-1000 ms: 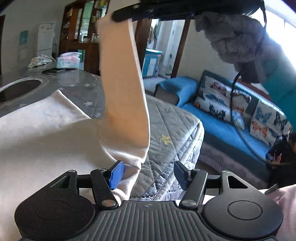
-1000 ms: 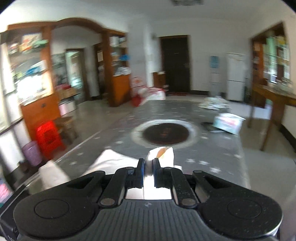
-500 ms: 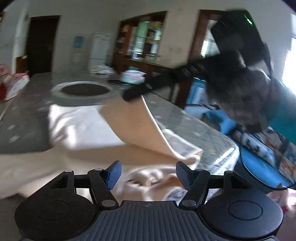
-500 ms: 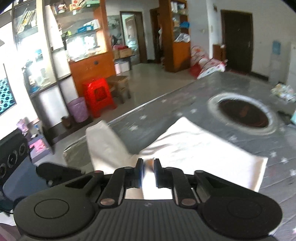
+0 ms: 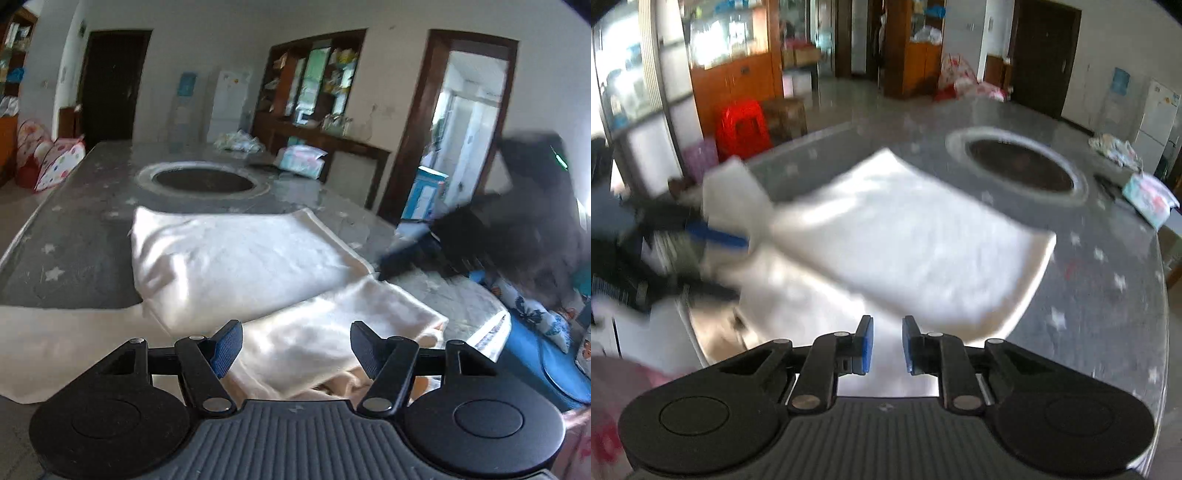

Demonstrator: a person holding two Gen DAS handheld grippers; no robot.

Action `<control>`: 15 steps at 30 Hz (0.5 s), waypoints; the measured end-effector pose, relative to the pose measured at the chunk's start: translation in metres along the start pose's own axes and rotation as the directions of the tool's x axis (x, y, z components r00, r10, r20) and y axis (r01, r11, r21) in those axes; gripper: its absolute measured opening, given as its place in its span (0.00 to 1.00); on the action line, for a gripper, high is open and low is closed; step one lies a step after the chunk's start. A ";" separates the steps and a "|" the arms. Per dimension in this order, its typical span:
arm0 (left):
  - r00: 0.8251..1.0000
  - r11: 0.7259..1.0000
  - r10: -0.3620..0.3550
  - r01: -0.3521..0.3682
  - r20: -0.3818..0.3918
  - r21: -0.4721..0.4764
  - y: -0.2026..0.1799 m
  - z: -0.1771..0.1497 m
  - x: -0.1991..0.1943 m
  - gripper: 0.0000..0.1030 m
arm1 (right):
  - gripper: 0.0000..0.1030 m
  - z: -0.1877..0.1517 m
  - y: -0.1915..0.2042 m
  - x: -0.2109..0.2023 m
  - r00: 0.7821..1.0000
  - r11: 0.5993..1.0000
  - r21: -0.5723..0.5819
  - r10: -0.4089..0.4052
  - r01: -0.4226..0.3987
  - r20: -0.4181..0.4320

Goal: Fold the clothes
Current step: 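Fold the lifted sweatshirt side over the body with the left gripper and release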

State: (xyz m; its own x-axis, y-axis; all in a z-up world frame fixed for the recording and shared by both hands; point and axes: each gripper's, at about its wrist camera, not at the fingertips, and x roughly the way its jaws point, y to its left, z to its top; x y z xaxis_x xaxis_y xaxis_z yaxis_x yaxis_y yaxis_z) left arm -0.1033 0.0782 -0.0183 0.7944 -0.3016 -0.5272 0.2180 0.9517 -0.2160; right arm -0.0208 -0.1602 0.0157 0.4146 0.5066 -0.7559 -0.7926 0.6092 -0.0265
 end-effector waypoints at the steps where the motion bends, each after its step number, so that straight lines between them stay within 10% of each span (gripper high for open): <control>1: 1.000 1.000 0.006 -0.006 -0.002 -0.002 0.001 0.001 0.003 0.65 | 0.17 -0.006 -0.001 0.004 1.000 1.000 0.006 -0.002 0.003 -0.016; 15: 0.996 0.998 0.046 -0.042 -0.074 0.056 0.016 0.003 0.029 0.50 | 0.28 -0.002 -0.026 0.026 0.996 0.997 0.034 -0.074 0.073 0.041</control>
